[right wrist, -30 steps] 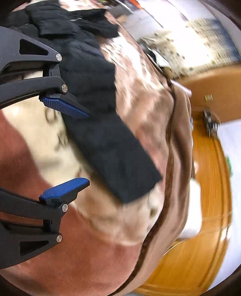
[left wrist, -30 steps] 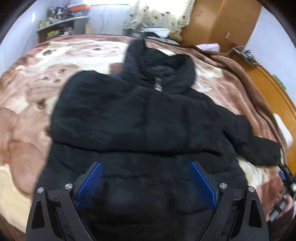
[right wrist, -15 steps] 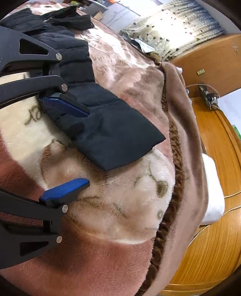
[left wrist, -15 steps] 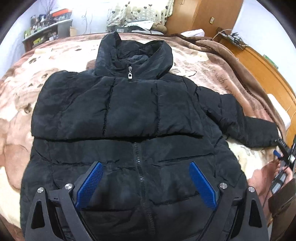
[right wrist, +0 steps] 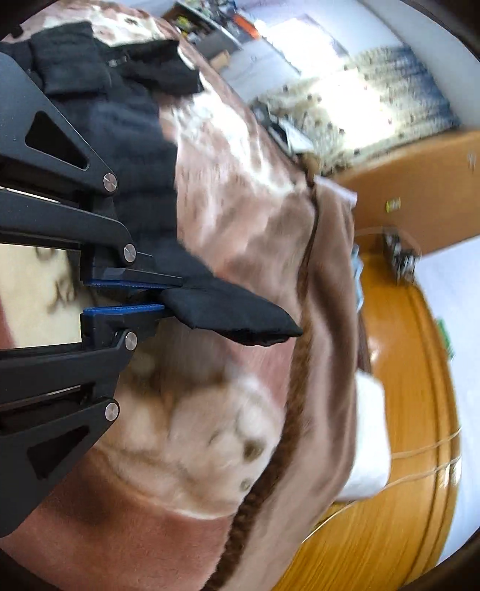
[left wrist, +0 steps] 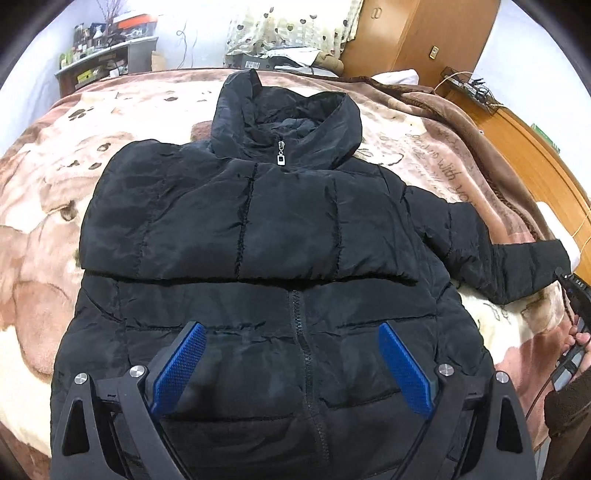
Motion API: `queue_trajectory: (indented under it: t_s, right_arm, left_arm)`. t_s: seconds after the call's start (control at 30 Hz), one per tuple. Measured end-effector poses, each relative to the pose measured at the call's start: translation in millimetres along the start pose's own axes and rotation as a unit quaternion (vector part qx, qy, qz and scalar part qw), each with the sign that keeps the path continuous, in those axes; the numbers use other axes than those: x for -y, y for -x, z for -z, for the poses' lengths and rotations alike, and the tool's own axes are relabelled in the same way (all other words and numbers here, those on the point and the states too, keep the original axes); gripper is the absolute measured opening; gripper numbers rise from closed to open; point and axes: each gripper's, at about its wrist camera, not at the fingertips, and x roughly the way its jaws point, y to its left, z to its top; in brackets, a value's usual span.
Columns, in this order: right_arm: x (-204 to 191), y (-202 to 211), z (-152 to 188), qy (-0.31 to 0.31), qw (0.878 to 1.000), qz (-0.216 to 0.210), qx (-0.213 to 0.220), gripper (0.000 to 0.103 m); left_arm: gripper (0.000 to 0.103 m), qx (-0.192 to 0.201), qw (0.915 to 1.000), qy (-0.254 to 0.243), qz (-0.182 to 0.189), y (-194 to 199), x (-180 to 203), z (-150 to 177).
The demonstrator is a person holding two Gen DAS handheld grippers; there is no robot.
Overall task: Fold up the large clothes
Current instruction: 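Reach the right tool to the other sleeve and grasp its cuff, then fold the held sleeve across the jacket front with the right tool, release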
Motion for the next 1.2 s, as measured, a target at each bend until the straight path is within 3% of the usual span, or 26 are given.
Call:
queue_trajectory:
  t_s: [0.23,0.57,0.87,0.93,1.13,1.2]
  right_arm:
    - [-69.6,23.0,-1.7,0.043,0.996,-0.078,0.002,0.007]
    - [-170.4,32.1,21.3,0.113,0.978,-0.173,-0.019,0.007]
    - [-263.2,24.2,73.4,0.182,0.944,-0.266,-0.073,0.007]
    - [-279.6,15.6,93.9,0.194,0.932,-0.289,-0.104,0.007]
    - [-304.5,-6.1,147.9,0.232,0.902,-0.320,-0.172,0.007]
    - [-305.0,-10.7,158.4,0.233,0.899,-0.320,-0.188,0.009]
  left_arm:
    - [0.095,0.015,0.9998,0.008,0.004,10.4,-15.4,-4.3]
    - [0.095,0.026,0.9990,0.032,0.016,17.1,-43.3,-5.8]
    - [0.095,0.033,0.9959,0.074,0.041,19.0,-73.8,-13.8]
    - [0.095,0.029,0.9951,0.079,0.052,17.6,-78.4,-16.6]
    - [0.095,0.014,0.9927,0.095,0.073,6.2,-84.3,-28.4]
    - [0.095,0.008,0.9926,0.093,0.077,2.1,-81.9,-33.4]
